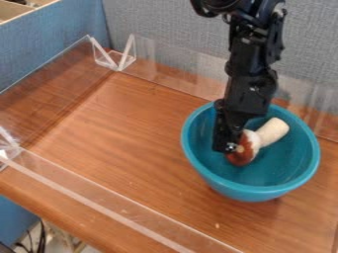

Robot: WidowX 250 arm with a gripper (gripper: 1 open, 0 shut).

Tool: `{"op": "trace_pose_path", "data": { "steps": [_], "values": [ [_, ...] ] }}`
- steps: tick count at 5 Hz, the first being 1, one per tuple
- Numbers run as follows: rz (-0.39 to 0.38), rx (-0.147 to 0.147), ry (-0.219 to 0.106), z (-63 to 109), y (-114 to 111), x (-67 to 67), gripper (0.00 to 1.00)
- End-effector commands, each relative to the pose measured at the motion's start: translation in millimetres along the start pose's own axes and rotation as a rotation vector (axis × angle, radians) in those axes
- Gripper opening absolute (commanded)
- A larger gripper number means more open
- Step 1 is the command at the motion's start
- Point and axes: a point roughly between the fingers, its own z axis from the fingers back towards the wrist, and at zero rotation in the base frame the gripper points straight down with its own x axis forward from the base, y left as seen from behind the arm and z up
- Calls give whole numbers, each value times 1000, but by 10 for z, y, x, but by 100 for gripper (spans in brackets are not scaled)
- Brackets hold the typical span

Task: Put the mushroom in the blue bowl

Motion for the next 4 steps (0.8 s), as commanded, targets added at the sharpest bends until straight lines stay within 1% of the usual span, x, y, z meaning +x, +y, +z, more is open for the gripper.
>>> {"op": "trace_pose_path", "data": {
  "steps": [1,3,4],
  "values": [
    [17,45,-34,196,47,-30,0],
    [35,42,-36,232,31,-71,0],
    [44,42,-37,249,25,-92,100]
  ]
}}
